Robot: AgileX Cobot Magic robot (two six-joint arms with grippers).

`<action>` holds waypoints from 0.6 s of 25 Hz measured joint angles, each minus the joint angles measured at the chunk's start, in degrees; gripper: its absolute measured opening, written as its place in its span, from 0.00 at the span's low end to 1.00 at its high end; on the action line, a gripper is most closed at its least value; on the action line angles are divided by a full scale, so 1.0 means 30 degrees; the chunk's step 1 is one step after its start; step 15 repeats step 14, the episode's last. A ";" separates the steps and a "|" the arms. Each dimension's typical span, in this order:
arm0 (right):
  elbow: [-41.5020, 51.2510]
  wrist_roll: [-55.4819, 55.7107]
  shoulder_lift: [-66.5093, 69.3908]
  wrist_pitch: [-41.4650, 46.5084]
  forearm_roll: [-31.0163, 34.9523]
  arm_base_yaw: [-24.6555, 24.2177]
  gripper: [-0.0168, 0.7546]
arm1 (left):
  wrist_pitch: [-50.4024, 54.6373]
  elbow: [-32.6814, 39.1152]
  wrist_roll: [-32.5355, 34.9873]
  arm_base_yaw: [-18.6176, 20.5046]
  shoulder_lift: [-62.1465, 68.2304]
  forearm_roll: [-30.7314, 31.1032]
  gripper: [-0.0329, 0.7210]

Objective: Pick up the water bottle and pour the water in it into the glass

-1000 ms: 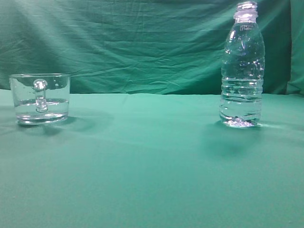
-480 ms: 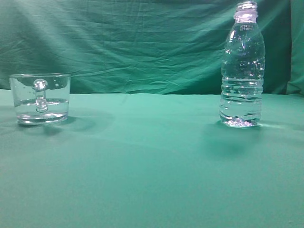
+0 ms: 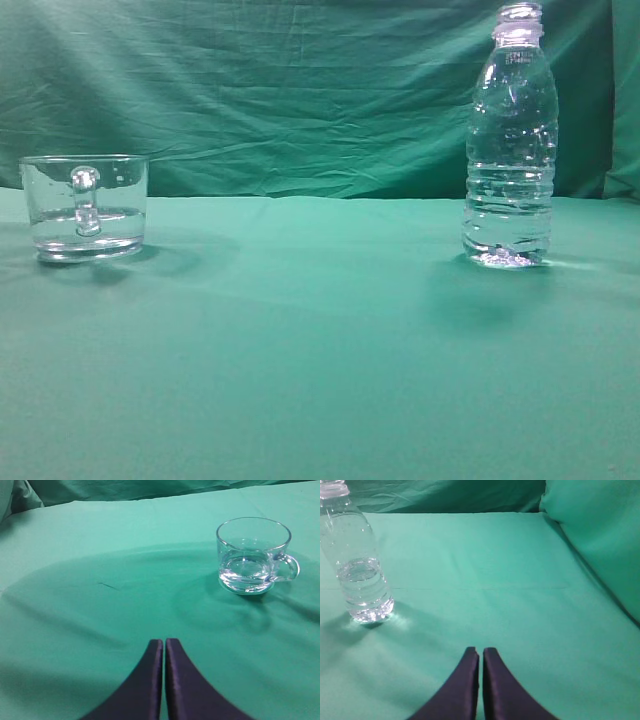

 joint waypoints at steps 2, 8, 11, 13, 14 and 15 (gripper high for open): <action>0.0000 0.0000 0.0000 0.0000 0.0000 0.0000 0.02 | 0.0000 0.0000 0.0000 0.0000 0.0000 0.0000 0.04; 0.0000 -0.0016 0.0000 0.0000 0.0000 0.0000 0.02 | 0.0000 0.0000 0.0000 0.0000 0.0000 0.0000 0.04; 0.0000 -0.0016 0.0000 0.0000 0.0000 0.0000 0.02 | 0.0000 0.0000 0.0000 0.0000 0.0000 0.0000 0.04; 0.0000 -0.0016 0.0000 0.0000 0.0000 0.0000 0.02 | 0.0000 0.0000 0.0000 0.0000 0.0000 0.0000 0.04; 0.0000 -0.0016 0.0000 0.0000 0.0000 0.0000 0.02 | 0.0000 0.0000 0.0000 0.0000 0.0000 0.0000 0.04; 0.0000 -0.0016 0.0000 0.0000 0.0000 0.0000 0.02 | 0.0000 0.0000 0.0000 0.0000 0.0000 0.0000 0.04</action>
